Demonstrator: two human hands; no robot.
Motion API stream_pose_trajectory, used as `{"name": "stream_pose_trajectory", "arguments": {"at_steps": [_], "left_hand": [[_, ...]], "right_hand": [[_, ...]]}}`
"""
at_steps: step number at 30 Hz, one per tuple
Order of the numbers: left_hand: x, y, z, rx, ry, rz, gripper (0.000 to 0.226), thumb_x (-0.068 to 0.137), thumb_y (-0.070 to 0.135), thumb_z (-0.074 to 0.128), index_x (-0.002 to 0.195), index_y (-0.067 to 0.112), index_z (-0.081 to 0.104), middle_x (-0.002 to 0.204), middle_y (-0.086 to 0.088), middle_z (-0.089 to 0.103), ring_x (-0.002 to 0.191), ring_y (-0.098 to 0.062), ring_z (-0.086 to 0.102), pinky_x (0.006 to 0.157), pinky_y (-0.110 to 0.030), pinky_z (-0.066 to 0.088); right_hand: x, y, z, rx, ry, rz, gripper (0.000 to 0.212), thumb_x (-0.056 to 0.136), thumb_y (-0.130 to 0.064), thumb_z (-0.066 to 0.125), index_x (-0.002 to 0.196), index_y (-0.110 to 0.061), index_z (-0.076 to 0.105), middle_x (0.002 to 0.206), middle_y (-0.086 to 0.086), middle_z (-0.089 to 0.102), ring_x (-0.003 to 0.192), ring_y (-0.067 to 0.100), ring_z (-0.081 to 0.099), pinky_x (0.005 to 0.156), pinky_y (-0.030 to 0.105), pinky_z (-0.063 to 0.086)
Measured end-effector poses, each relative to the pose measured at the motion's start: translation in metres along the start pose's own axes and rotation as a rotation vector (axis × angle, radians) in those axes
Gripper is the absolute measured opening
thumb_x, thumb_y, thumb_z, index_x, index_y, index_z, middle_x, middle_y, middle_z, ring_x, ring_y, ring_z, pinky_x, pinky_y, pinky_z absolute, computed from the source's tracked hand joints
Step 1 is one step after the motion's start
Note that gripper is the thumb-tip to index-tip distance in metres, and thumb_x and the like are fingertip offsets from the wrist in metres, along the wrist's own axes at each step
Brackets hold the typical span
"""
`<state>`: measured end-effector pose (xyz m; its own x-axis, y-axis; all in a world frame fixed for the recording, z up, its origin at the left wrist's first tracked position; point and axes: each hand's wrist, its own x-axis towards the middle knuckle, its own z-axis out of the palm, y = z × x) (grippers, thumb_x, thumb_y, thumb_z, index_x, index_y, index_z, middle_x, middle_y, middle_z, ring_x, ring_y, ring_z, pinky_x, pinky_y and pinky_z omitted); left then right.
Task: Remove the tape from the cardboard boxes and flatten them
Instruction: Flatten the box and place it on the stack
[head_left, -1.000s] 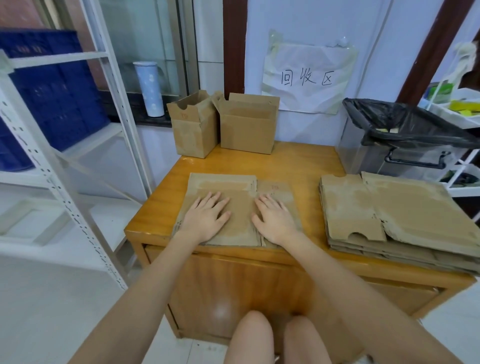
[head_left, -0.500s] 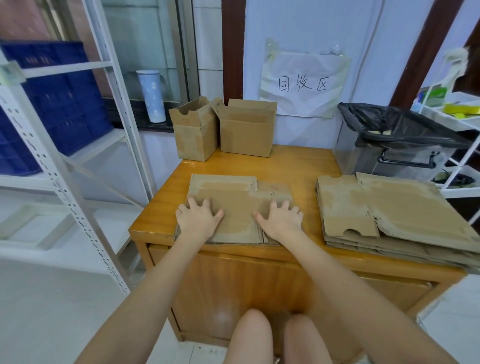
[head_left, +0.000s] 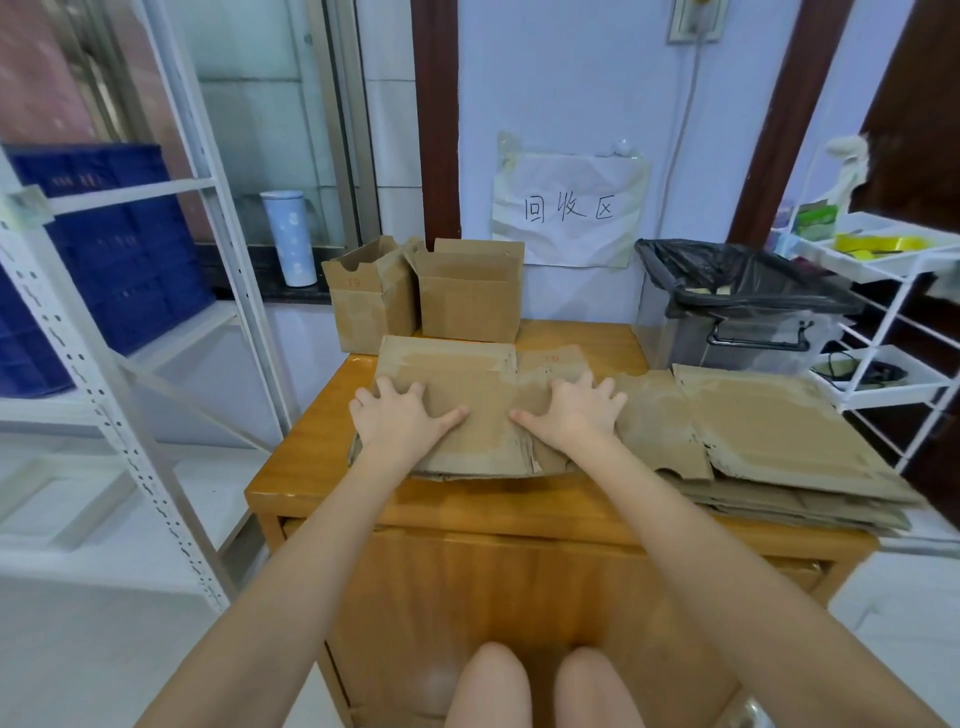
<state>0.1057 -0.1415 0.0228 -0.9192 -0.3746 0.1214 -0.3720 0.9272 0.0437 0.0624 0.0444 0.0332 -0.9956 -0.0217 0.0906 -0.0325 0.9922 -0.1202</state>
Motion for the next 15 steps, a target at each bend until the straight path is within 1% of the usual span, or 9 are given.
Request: {"name": "stream_pose_trajectory", "arguments": {"at_steps": [4,7,11,15], "left_hand": [[0.001,0.029,-0.024,-0.045,0.05,0.053,0.088,0.075,0.088,0.025,0.141,0.032,0.04,0.142,-0.017,0.036,0.12,-0.04,0.04,0.095,-0.041,0.033],[-0.004,0.066,-0.034,-0.068,0.057,0.119,0.087,0.076,0.087,0.026,0.141,0.031,0.04,0.14,-0.016,0.036,0.119,-0.04,0.04,0.094,-0.041,0.032],[-0.017,0.128,-0.036,-0.093,0.011,0.195,0.086,0.077,0.086,0.028,0.14,0.029,0.043,0.136,-0.016,0.04,0.118,-0.04,0.04,0.094,-0.042,0.032],[-0.03,0.189,-0.033,-0.098,-0.039,0.266,0.085,0.078,0.085,0.03,0.139,0.027,0.043,0.137,-0.016,0.039,0.12,-0.04,0.039,0.096,-0.042,0.032]], "right_hand": [[0.001,0.024,-0.031,-0.011,0.079,0.04,0.077,0.075,-0.082,0.045,0.119,-0.02,0.059,0.136,0.014,0.044,0.122,0.038,0.036,0.099,0.046,0.029],[0.0,0.058,-0.047,-0.011,0.11,0.103,0.08,0.072,-0.083,0.046,0.117,-0.019,0.06,0.138,0.014,0.043,0.123,0.038,0.036,0.099,0.046,0.029],[-0.005,0.118,-0.063,0.003,0.122,0.196,0.077,0.072,-0.081,0.051,0.116,-0.019,0.059,0.141,0.015,0.04,0.128,0.039,0.032,0.104,0.05,0.025],[-0.011,0.178,-0.069,-0.003,0.11,0.289,0.078,0.071,-0.082,0.052,0.117,-0.019,0.059,0.142,0.016,0.039,0.132,0.04,0.031,0.108,0.052,0.024]]}}
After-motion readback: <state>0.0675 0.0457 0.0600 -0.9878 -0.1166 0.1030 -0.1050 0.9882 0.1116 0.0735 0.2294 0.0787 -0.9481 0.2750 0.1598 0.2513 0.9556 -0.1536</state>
